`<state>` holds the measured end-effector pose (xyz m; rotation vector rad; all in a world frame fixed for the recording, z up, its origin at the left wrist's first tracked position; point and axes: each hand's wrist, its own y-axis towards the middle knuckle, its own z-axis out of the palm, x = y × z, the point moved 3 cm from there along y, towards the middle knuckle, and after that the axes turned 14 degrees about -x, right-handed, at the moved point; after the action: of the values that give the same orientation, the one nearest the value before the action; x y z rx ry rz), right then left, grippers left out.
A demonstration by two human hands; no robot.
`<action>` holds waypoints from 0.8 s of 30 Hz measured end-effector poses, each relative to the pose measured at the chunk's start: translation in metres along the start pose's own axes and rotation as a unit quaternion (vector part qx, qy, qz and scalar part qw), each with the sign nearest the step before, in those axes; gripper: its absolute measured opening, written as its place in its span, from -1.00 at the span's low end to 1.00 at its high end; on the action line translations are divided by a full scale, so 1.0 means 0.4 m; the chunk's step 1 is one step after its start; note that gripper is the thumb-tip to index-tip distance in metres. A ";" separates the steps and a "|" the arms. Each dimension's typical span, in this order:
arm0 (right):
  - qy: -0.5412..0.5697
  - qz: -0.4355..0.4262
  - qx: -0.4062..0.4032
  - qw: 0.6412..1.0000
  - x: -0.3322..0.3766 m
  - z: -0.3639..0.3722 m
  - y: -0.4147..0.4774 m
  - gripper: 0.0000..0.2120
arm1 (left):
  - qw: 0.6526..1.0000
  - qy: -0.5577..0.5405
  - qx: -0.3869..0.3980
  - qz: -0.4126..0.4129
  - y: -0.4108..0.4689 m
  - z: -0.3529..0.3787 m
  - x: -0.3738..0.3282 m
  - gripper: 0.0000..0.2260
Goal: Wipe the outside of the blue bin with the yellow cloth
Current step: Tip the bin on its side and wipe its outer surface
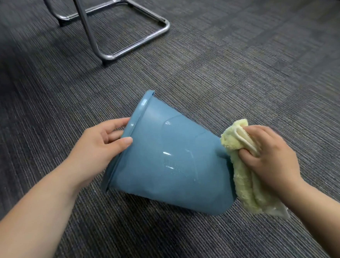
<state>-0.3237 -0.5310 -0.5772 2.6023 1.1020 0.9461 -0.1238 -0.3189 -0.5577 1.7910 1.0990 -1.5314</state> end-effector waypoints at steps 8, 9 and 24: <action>0.025 -0.032 0.049 0.998 0.076 0.010 0.069 -0.67 | 0.999 0.010 0.034 0.024 -0.013 0.044 -0.033 -0.64; 0.031 -0.031 0.035 0.998 0.098 0.013 0.086 -0.64 | 0.999 0.008 0.042 0.028 -0.017 0.057 -0.040 -0.64; 0.038 -0.257 0.024 0.965 0.275 -0.019 0.084 -0.79 | 0.998 0.014 0.011 0.057 -0.013 0.096 -0.055 -0.65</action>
<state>-0.2504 -0.4795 -0.5043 2.1422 1.7211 0.9014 -0.1494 -0.3529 -0.5440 1.8634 0.9784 -1.4604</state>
